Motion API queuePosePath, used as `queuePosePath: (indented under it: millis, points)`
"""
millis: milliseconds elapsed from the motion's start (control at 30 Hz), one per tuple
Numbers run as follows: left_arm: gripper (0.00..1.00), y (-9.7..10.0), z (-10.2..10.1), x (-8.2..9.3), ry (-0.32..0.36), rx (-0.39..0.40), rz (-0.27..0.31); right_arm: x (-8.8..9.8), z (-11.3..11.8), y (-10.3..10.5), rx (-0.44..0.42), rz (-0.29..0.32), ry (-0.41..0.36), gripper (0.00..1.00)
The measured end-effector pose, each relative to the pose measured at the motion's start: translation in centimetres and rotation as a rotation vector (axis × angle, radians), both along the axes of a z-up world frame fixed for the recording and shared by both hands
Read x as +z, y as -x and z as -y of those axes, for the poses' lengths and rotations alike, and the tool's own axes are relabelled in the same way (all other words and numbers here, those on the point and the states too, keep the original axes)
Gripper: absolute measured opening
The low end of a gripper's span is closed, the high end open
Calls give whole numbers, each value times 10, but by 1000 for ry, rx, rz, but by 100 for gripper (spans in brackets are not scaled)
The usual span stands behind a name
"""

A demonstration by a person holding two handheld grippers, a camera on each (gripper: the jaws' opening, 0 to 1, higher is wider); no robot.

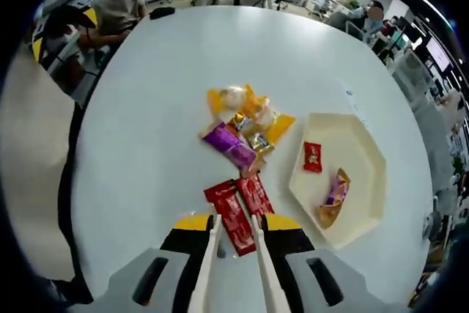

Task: Place the target food into the container with the food tongs after gripping and lifting it, then release it inside without dropping or visibly crushing the food.

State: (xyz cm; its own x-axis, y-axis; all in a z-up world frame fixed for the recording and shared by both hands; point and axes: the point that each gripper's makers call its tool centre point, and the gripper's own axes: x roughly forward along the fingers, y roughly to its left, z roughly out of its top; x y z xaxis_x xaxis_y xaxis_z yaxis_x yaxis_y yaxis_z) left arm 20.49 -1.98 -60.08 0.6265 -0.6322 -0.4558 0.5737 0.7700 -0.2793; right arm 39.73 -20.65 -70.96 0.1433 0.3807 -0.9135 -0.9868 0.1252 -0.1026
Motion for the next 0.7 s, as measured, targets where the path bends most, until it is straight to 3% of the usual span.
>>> queuePosePath:
  millis: [700]
  points:
    - [61, -3, 2, -4, -1, -2, -22, -10, -1, 1, 49, -10, 15, 26]
